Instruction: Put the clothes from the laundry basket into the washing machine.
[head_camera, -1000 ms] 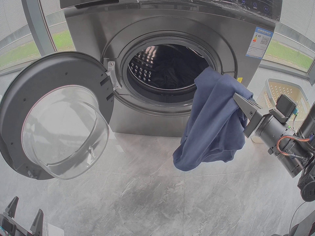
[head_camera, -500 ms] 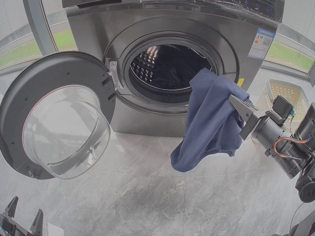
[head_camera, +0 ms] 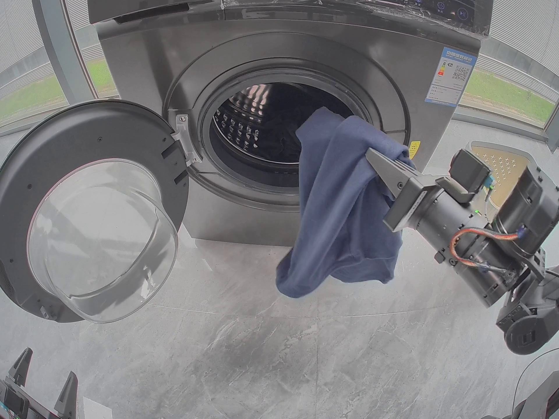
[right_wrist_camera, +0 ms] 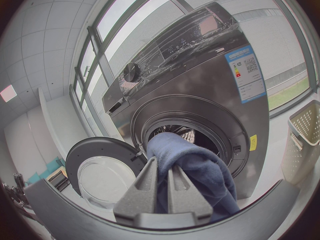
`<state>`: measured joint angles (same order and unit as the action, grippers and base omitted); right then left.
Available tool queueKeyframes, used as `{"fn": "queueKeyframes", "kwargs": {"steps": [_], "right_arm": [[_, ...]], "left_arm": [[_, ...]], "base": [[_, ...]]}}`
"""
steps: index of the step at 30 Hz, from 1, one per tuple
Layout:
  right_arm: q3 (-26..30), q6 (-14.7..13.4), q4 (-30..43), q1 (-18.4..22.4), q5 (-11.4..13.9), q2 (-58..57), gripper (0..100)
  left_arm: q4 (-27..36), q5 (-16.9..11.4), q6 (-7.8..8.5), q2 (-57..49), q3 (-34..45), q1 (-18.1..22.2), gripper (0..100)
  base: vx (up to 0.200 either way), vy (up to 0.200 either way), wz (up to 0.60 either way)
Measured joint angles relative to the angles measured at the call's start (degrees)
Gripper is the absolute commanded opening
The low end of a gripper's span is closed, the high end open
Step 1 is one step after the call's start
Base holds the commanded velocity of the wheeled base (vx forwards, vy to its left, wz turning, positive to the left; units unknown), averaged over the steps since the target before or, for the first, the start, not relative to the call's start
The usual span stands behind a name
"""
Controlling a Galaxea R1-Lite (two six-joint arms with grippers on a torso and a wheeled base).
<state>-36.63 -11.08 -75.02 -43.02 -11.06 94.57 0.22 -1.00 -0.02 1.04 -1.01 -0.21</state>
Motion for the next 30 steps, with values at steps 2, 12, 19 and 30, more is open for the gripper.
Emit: {"fn": "queueKeyframes", "kwargs": {"steps": [2, 12, 19, 30], "right_arm": [[-1.7, -0.4, -0.1, 0.0, 0.0, 1.6, 0], [-7.0, -0.6, -2.0, -0.3, -0.1, 8.5, 0], [-8.0, -0.4, -2.2, -0.1, -0.1, 10.8, 0], [-12.2, 0.4, -3.7, 0.7, -0.1, 14.2, 0]], "left_arm": [[0.0, -0.1, 0.05, 0.0, 0.0, 0.0, 100], [-0.4, -1.8, 2.38, 0.0, 0.0, 0.0, 100], [-4.5, -3.0, 0.16, 0.1, -1.6, 0.2, 100], [-8.5, -20.6, -0.57, 12.8, -8.3, -0.5, 100]], "base": [[0.0, 0.0, 0.0], [0.0, 0.0, 0.0], [0.0, 0.0, 0.0], [0.0, 0.0, 0.0]]}}
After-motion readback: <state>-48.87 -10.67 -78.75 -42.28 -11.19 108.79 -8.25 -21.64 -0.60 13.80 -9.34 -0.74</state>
